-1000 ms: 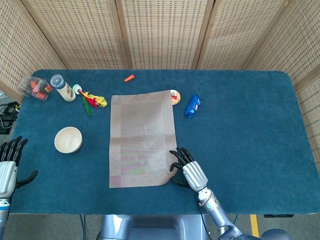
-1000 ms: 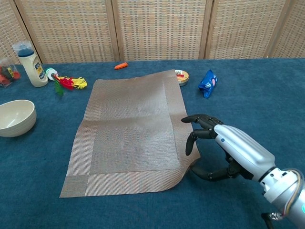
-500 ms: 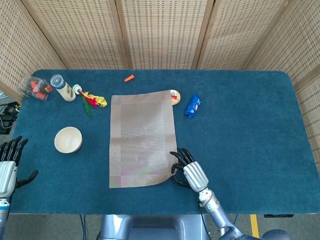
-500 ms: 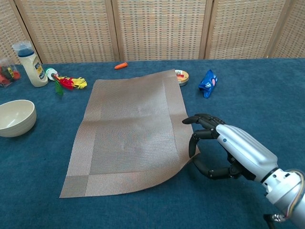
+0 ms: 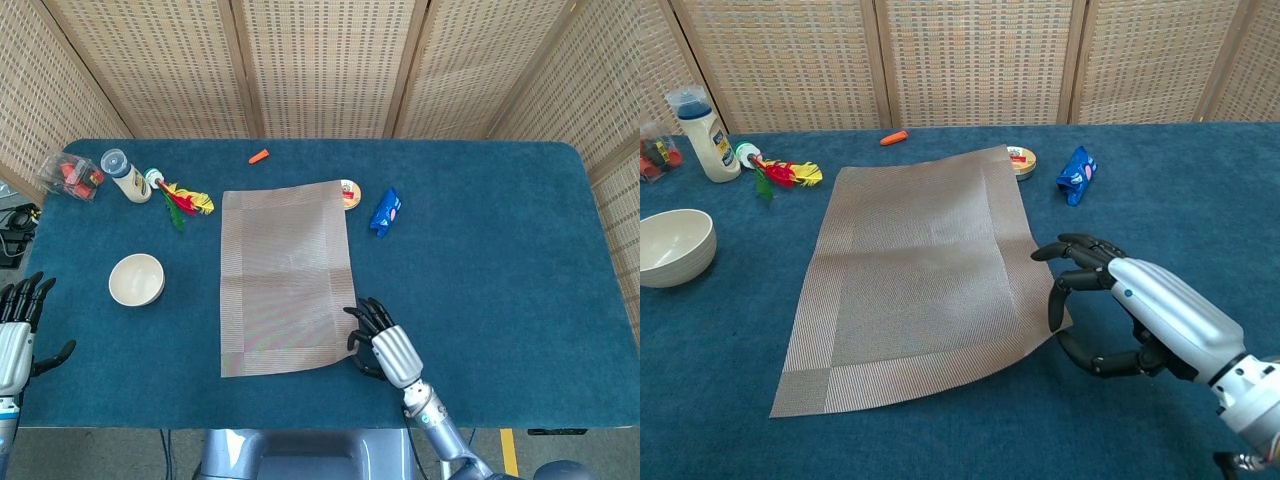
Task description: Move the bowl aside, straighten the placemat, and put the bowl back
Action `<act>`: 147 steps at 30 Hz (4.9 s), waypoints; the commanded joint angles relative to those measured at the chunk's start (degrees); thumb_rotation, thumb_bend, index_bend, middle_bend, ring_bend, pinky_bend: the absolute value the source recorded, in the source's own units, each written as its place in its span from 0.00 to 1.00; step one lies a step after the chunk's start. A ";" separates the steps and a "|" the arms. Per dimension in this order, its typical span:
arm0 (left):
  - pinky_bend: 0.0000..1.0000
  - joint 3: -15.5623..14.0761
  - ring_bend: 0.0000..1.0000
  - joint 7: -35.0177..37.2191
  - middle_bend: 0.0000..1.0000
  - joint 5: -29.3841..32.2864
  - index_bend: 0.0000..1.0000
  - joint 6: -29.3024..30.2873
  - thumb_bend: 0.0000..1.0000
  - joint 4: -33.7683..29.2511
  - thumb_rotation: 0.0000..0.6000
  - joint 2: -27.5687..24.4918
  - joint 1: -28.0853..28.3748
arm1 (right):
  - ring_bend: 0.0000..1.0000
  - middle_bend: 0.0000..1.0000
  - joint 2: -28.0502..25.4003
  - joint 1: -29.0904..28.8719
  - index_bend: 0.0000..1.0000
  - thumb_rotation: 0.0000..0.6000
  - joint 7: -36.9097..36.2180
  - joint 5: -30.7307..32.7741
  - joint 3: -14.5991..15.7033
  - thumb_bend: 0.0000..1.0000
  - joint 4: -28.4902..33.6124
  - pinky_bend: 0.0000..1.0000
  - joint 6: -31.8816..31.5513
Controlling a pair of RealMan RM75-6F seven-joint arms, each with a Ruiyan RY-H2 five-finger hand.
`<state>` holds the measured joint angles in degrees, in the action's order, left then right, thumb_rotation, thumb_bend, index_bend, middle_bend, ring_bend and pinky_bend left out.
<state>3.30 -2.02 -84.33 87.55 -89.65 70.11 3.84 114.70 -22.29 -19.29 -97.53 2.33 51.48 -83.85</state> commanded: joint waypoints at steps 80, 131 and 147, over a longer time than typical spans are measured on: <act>0.00 0.87 0.00 -3.33 0.00 1.69 0.07 -1.44 0.22 1.01 1.00 1.35 0.75 | 0.00 0.00 -26.83 -8.05 0.12 1.00 9.77 18.77 -14.13 0.30 0.44 0.00 16.51; 0.00 9.09 0.00 -36.39 0.00 16.47 0.06 -27.50 0.01 3.38 1.00 16.98 28.47 | 0.00 0.00 -35.18 13.42 0.11 1.00 -2.88 5.11 -7.51 0.20 25.01 0.00 -14.81; 0.00 9.25 0.00 -40.72 0.00 22.42 0.06 -31.52 0.01 16.81 1.00 28.15 36.42 | 0.00 0.00 -35.27 13.48 0.11 1.00 -3.02 5.00 -7.76 0.20 24.90 0.00 -13.36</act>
<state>12.61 -42.56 -62.25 56.41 -73.38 97.71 39.74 79.43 -8.82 -22.30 -92.54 -5.42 76.39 -97.22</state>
